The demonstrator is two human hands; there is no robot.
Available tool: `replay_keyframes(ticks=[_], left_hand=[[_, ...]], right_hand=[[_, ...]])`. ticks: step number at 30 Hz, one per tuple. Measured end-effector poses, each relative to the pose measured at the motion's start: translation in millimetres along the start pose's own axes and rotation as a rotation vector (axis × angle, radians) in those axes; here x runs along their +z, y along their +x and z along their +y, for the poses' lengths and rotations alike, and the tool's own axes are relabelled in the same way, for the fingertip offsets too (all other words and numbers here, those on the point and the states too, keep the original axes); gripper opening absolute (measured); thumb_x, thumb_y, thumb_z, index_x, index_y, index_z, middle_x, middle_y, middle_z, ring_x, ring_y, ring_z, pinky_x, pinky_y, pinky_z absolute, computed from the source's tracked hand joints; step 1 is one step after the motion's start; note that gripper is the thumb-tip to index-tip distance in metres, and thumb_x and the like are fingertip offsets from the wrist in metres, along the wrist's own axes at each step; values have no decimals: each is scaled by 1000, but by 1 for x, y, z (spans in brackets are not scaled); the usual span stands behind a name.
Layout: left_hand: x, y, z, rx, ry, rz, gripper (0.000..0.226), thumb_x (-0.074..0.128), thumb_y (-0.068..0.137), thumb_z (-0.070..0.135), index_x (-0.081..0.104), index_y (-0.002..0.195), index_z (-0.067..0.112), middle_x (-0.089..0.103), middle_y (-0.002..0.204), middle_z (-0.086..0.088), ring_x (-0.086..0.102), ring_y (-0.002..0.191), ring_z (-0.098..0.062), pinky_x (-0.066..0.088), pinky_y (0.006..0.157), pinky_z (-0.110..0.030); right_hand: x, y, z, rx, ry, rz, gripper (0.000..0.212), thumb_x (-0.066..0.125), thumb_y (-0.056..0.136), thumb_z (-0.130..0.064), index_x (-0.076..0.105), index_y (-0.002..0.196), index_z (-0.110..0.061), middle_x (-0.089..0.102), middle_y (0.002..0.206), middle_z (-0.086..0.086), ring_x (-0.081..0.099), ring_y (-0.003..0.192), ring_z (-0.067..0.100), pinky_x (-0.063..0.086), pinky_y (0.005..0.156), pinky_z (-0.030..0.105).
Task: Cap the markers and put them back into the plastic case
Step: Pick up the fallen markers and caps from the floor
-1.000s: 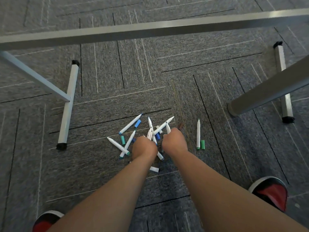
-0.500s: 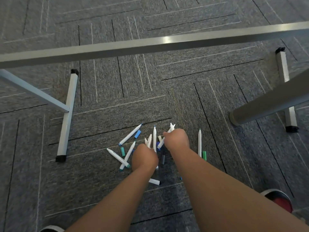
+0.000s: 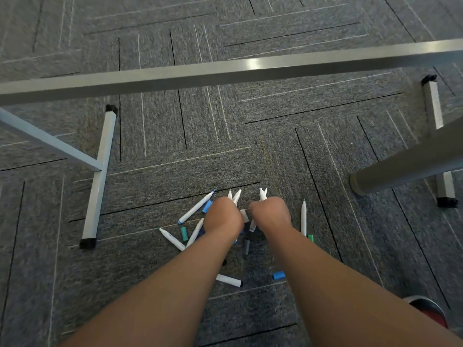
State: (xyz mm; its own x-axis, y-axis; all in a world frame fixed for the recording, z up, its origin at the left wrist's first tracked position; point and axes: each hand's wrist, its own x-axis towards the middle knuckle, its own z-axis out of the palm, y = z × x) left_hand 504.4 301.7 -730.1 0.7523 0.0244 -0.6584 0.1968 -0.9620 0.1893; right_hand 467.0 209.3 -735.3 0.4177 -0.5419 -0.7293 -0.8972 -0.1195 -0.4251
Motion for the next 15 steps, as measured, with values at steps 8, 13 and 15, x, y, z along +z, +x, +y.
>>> replay_keyframes(ticks=[8,13,15], left_hand=[[4,-6,3,-33,-60,33,11,59,92,17,56,86,9,65,88,-7,61,77,-26,42,61,-33],[-23,-8,-7,-28,-296,44,26,56,85,32,60,86,7,68,85,-8,65,76,-30,44,60,-31],[-38,-6,-23,-41,-258,50,23,54,89,32,58,91,9,67,93,-10,62,80,-30,44,65,-31]], right_hand=[[-4,-2,-4,-39,32,31,16,57,83,-23,59,78,-8,60,67,4,54,56,21,42,52,27],[0,-11,-19,-114,22,29,22,55,81,-26,58,97,-13,65,90,6,64,82,28,48,66,34],[9,-19,-27,-144,-1,-8,20,53,83,-26,56,98,-13,65,95,6,63,86,27,46,66,32]])
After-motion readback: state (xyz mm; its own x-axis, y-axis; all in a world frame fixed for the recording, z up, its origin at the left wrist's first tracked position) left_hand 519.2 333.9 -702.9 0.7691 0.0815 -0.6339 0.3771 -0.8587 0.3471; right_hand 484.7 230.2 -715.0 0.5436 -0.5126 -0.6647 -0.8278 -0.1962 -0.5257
